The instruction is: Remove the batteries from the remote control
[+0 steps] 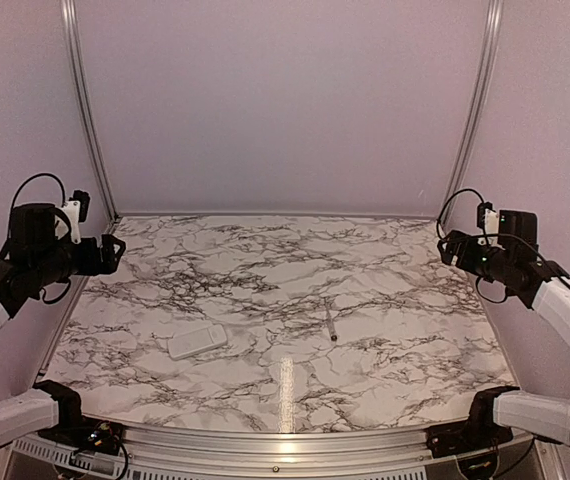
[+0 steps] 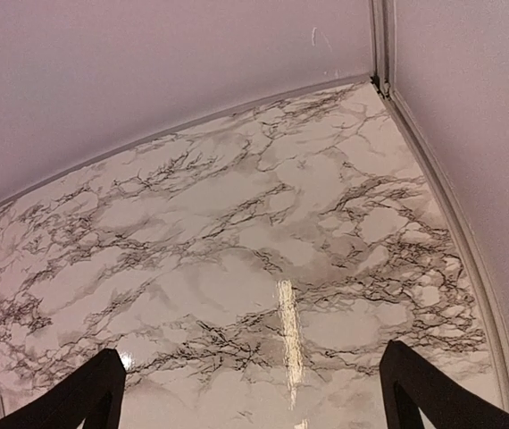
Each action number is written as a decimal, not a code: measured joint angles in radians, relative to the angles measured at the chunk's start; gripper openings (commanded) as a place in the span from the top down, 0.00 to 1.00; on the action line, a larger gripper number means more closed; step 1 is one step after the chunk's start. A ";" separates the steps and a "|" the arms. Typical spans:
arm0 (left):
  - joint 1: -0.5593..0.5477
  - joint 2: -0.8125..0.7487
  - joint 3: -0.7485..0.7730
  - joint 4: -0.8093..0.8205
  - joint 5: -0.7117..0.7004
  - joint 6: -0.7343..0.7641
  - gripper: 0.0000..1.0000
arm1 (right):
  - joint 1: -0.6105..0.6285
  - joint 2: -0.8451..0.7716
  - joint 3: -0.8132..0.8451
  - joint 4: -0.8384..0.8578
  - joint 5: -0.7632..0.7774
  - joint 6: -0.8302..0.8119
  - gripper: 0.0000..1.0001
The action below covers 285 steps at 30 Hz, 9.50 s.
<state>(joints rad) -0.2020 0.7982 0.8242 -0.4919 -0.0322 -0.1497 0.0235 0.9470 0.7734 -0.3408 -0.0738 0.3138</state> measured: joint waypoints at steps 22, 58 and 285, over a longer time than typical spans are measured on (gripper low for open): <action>-0.106 0.075 -0.120 0.005 0.415 0.737 0.01 | 0.000 0.052 0.048 -0.020 -0.087 -0.087 0.02; -0.289 0.555 -0.211 0.249 0.416 0.718 0.10 | 0.148 0.031 0.007 -0.054 -0.110 -0.097 0.02; -0.425 0.754 0.059 1.394 0.874 -1.178 0.59 | 0.629 0.615 0.385 0.625 -0.851 0.706 0.98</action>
<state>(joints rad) -0.6270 1.5520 0.8829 0.9016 0.8413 -1.3277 0.6529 1.5620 1.1580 0.2840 -0.9245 1.0195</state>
